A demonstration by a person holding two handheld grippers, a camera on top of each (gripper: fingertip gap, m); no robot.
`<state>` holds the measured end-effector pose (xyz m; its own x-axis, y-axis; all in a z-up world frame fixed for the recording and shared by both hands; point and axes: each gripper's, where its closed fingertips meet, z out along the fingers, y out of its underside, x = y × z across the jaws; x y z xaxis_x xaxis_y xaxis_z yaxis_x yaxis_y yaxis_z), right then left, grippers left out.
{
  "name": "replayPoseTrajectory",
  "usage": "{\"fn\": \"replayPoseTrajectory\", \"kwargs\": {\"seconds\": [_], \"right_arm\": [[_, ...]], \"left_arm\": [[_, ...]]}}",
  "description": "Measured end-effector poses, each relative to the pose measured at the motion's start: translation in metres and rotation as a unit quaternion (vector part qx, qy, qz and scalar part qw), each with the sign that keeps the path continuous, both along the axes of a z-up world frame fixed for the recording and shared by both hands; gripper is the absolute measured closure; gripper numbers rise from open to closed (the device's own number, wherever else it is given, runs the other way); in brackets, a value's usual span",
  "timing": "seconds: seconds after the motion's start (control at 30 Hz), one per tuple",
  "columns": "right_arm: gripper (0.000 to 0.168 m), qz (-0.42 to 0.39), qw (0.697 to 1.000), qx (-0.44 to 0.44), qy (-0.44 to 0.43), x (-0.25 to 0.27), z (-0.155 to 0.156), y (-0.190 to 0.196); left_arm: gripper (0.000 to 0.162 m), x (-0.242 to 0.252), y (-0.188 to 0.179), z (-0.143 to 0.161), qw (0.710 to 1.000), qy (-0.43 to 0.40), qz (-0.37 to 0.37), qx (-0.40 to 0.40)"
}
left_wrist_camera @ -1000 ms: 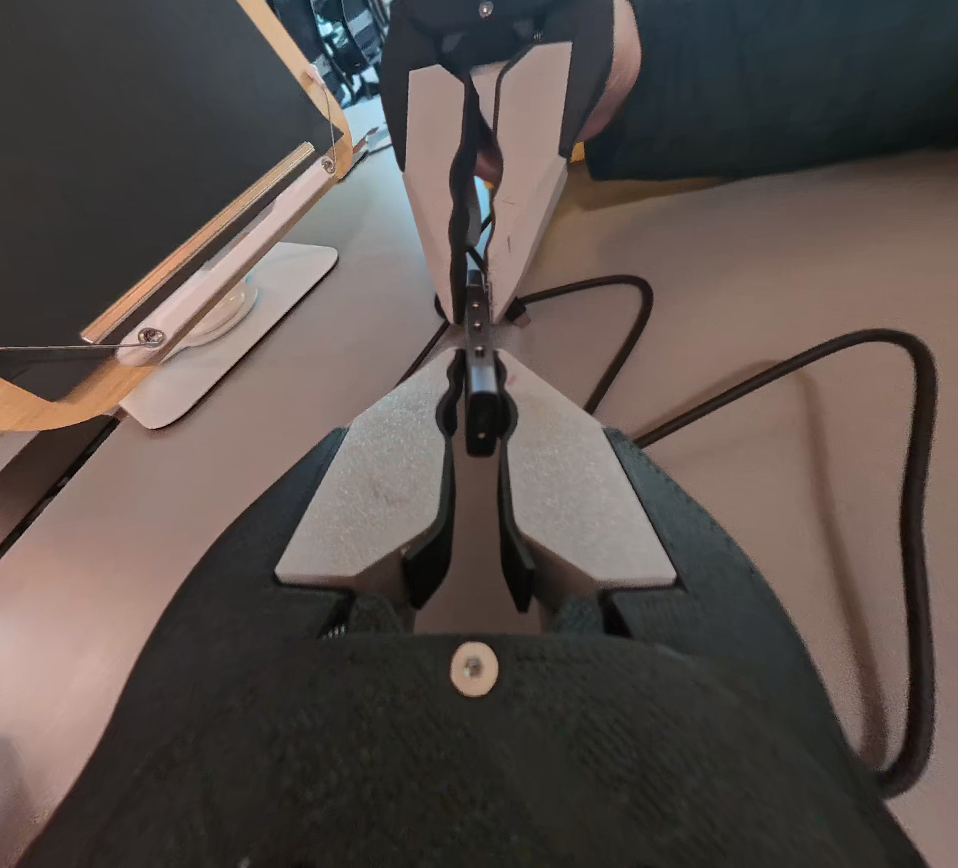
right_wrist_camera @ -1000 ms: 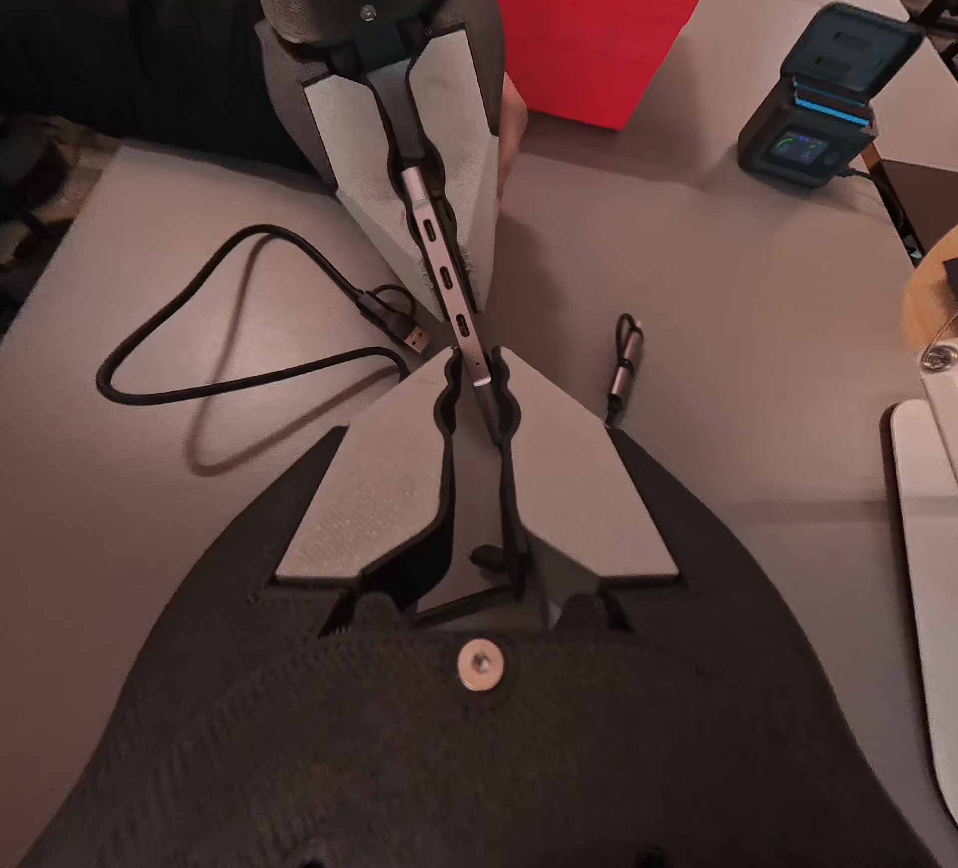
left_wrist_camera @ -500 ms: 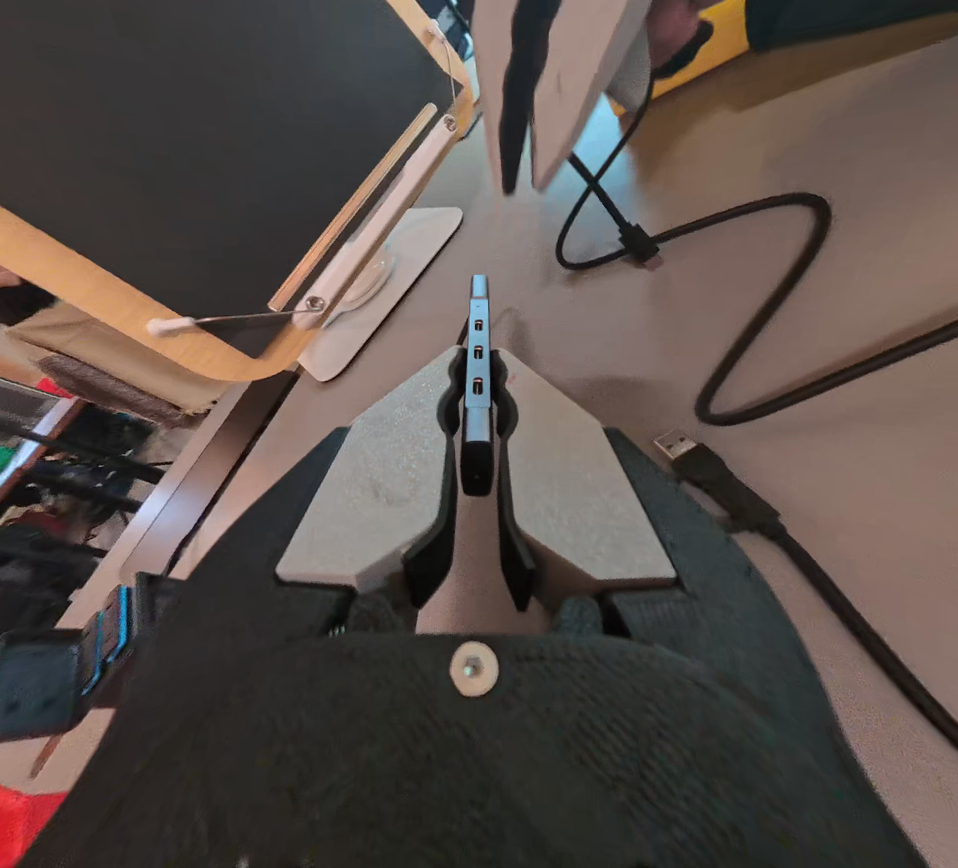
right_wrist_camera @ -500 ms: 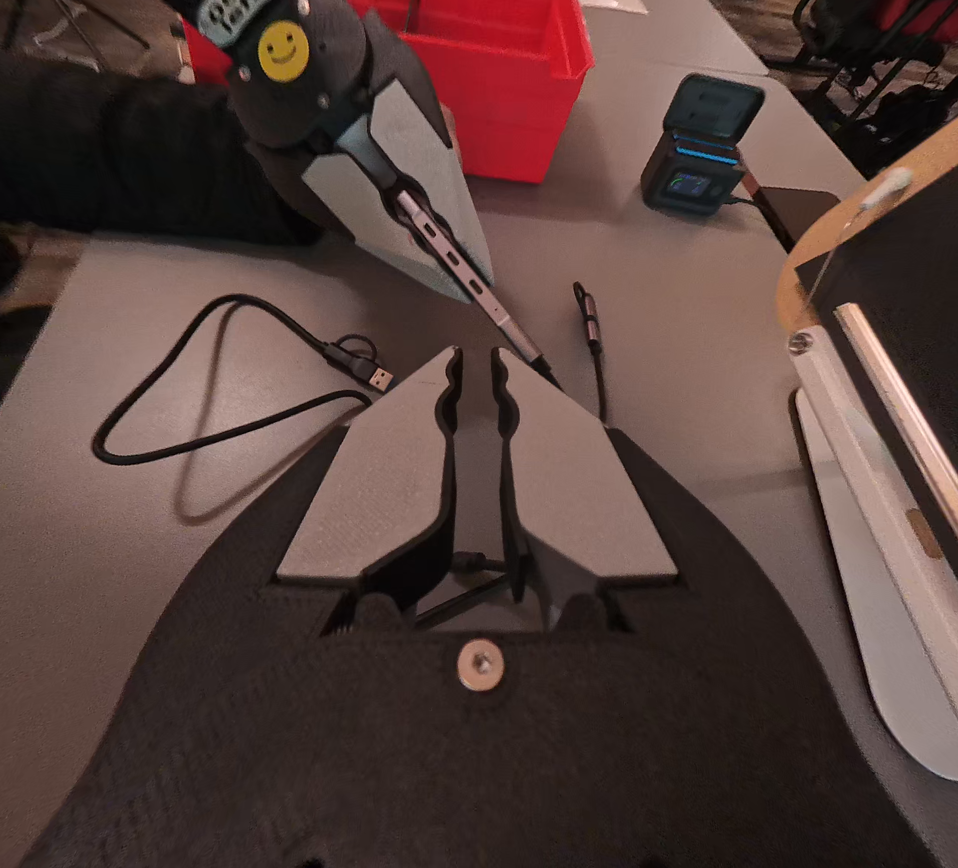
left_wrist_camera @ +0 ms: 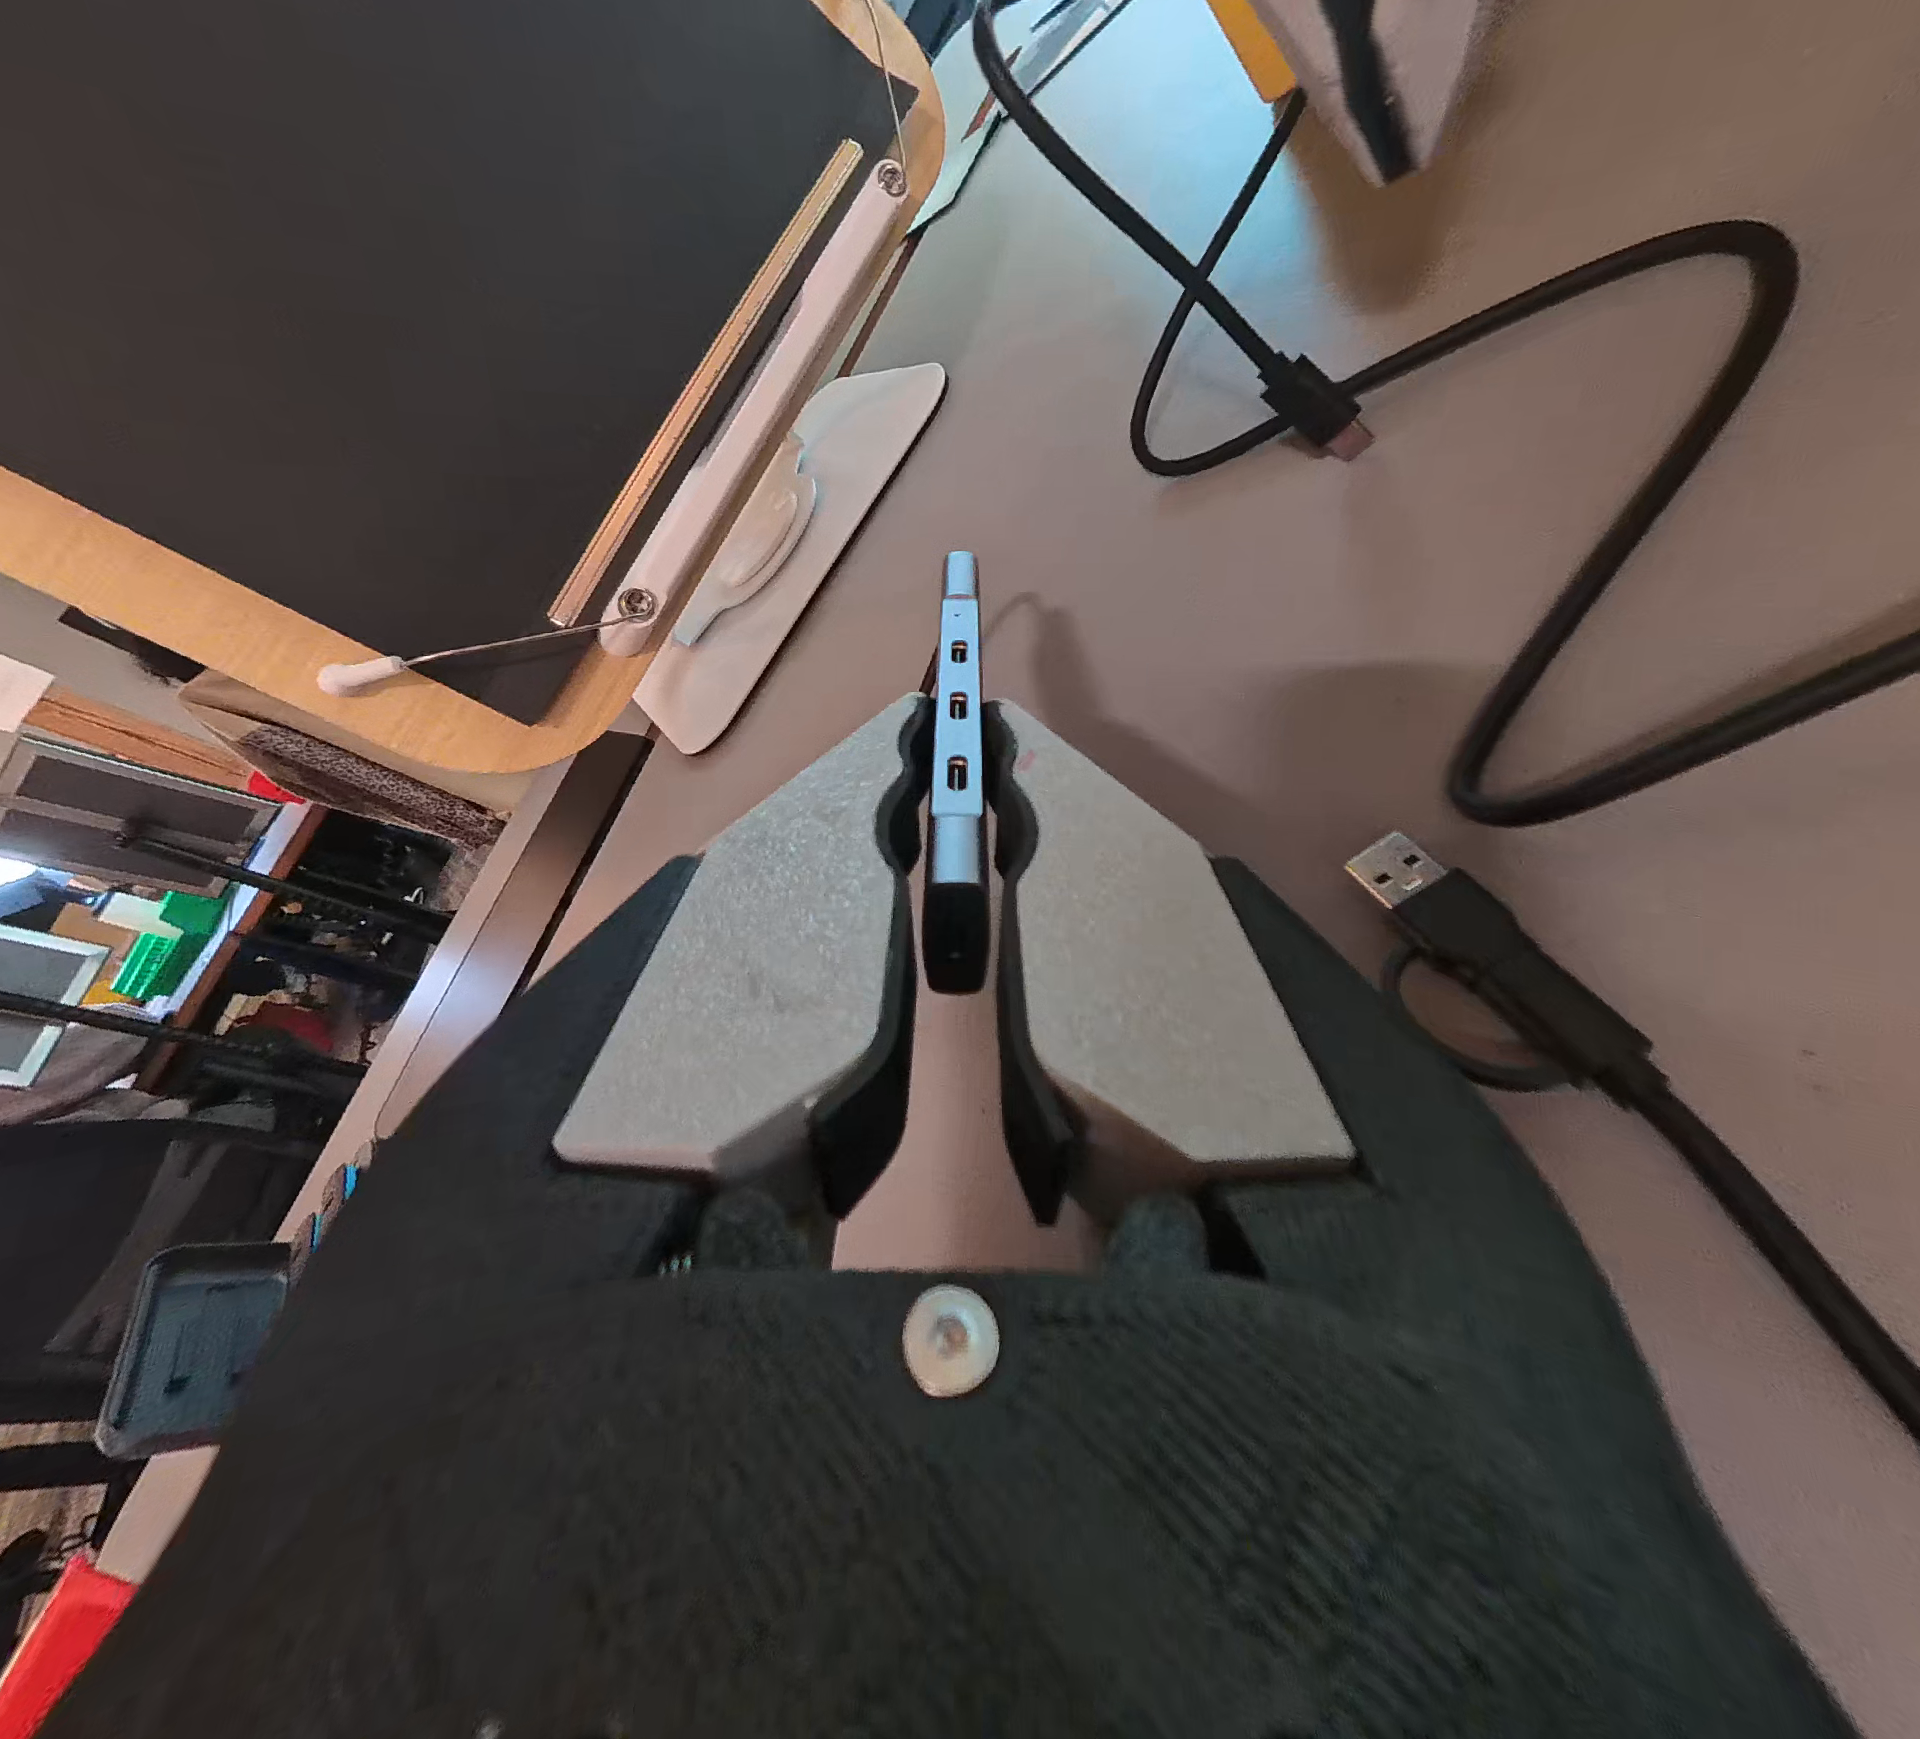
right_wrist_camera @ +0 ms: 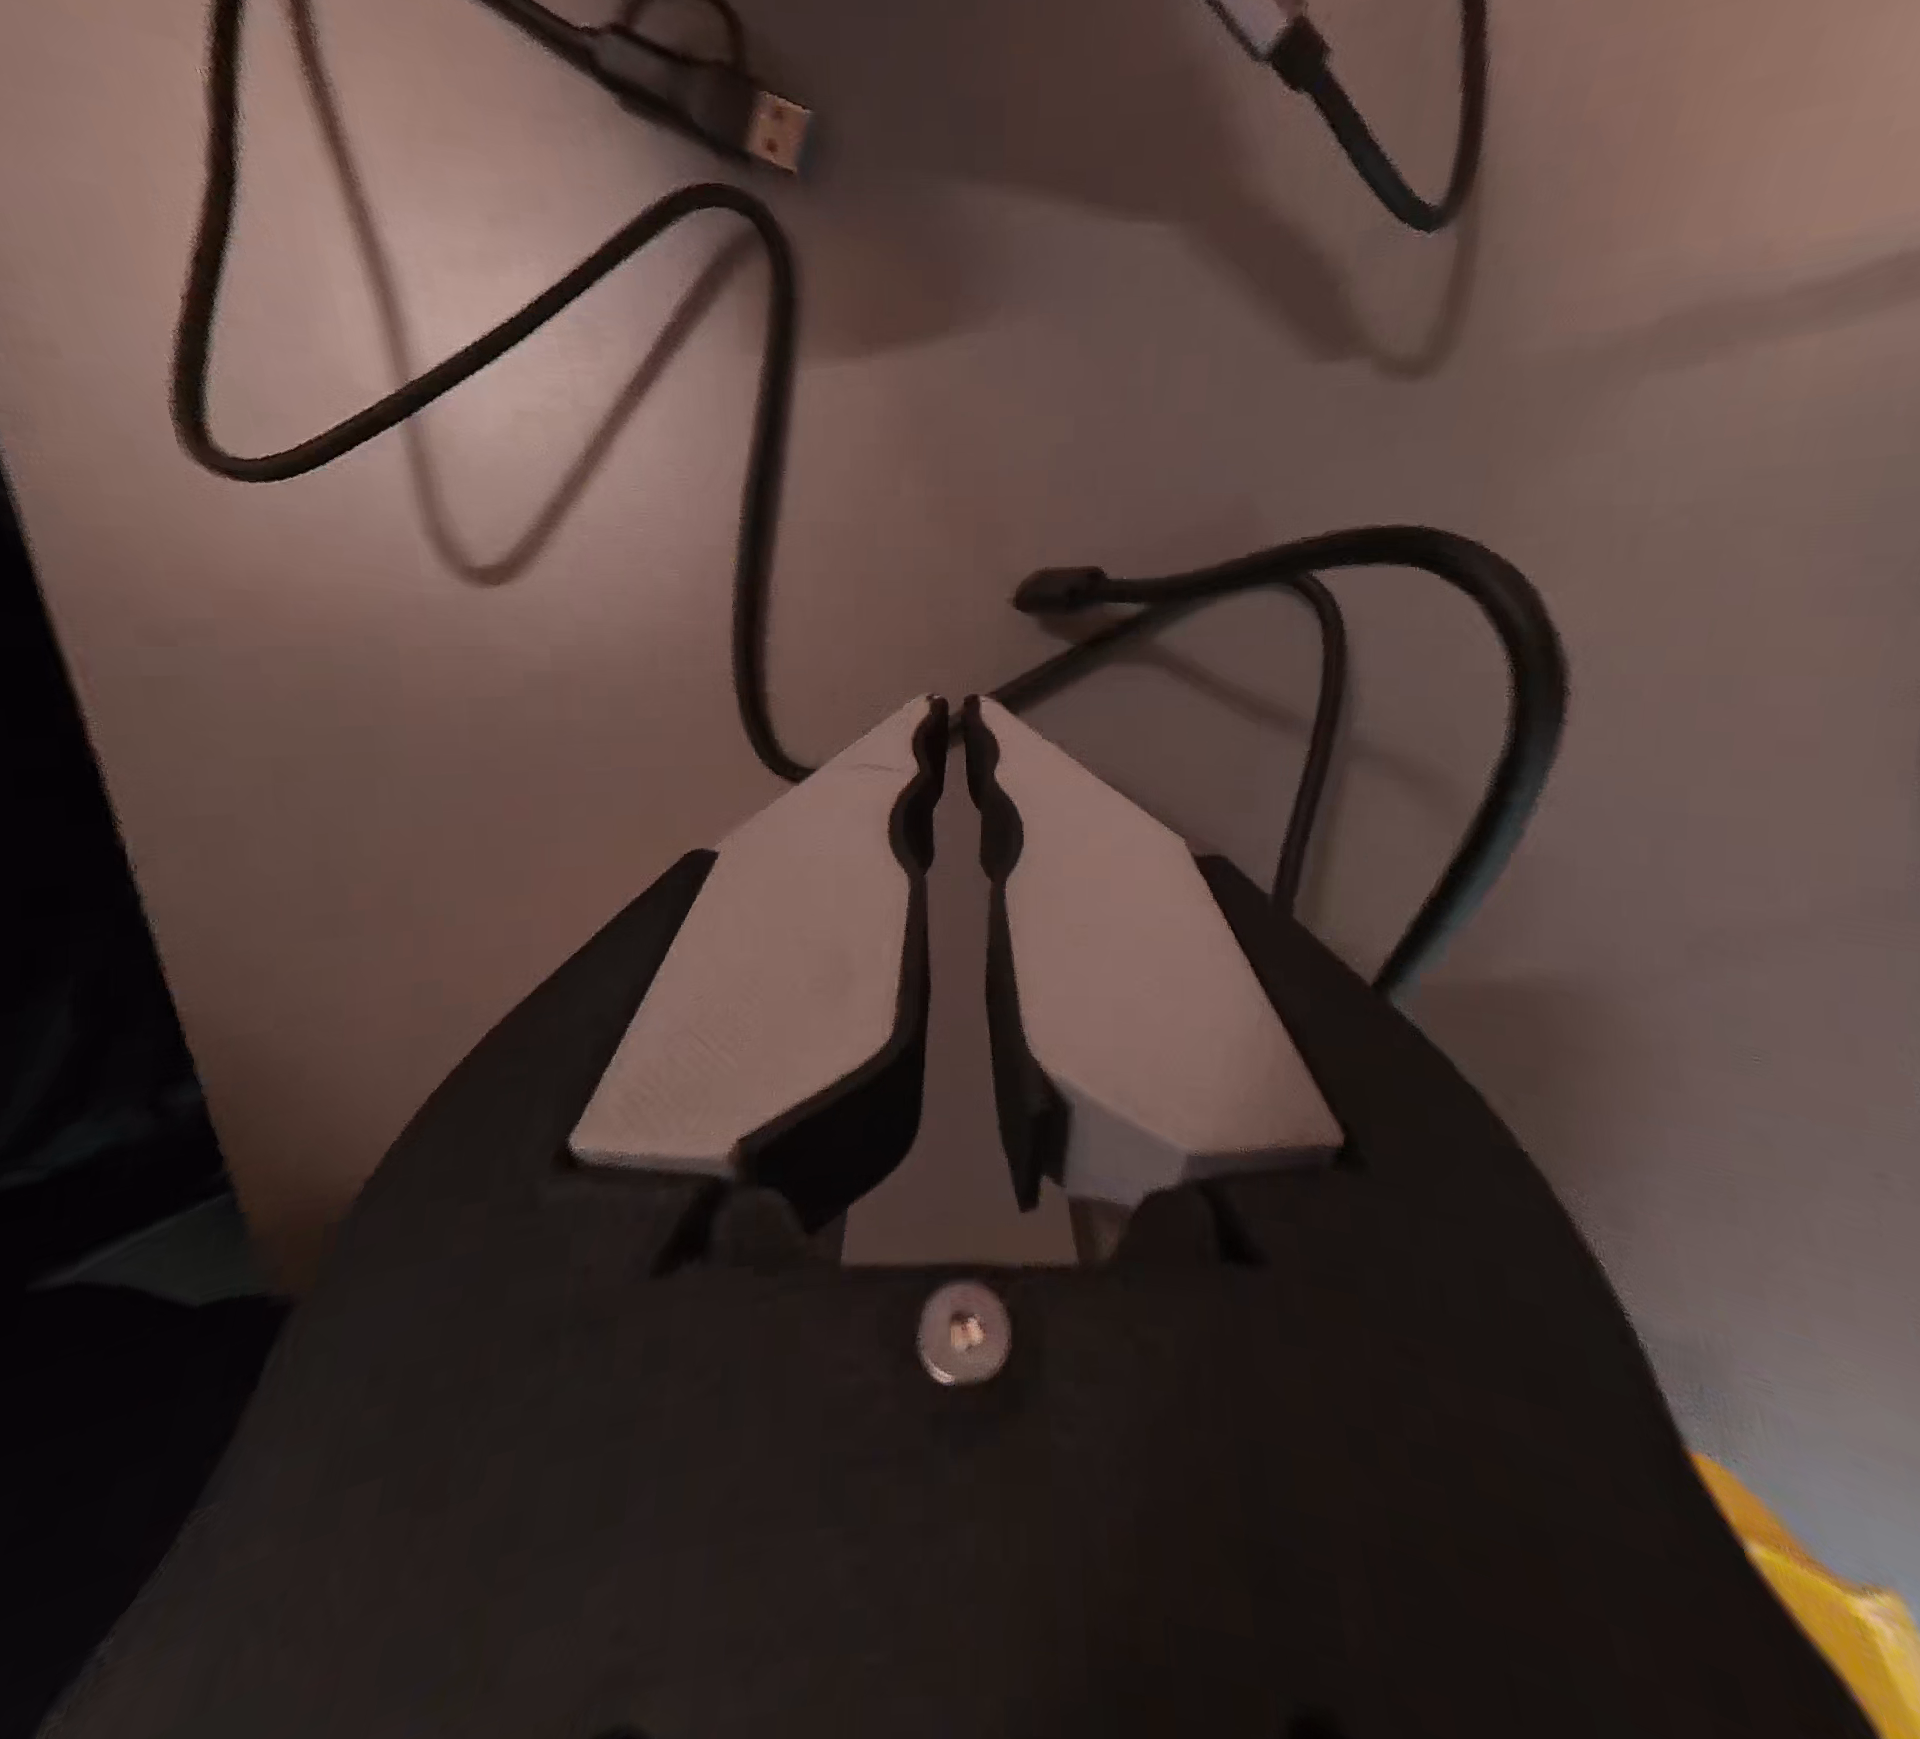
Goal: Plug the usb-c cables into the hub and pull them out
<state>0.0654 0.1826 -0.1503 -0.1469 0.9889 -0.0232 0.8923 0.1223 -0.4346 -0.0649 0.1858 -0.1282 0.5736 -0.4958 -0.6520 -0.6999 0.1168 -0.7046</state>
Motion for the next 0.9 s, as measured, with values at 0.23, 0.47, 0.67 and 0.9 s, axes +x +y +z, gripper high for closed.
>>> {"fn": "replayPoseTrajectory", "kwargs": {"seconds": [0.23,0.47,0.67,0.9], "right_arm": [[0.167,0.008,0.997,0.012,0.079,-0.022,-0.002,0.022],[0.156,0.029,0.993,0.034,0.110,-0.034,-0.010,0.030],[0.165,0.075,0.996,-0.009,0.051,-0.022,-0.027,0.004],[0.155,0.014,0.999,-0.023,0.033,-0.012,-0.020,0.012]], "left_arm": [[0.155,-0.001,0.000,0.000,1.000,-0.001,0.002,0.001],[0.155,0.001,-0.001,0.002,1.000,-0.007,-0.005,-0.001],[0.155,0.002,-0.002,0.000,1.000,-0.001,-0.008,-0.001],[0.155,0.002,-0.002,0.001,1.000,-0.003,-0.010,-0.001]]}}
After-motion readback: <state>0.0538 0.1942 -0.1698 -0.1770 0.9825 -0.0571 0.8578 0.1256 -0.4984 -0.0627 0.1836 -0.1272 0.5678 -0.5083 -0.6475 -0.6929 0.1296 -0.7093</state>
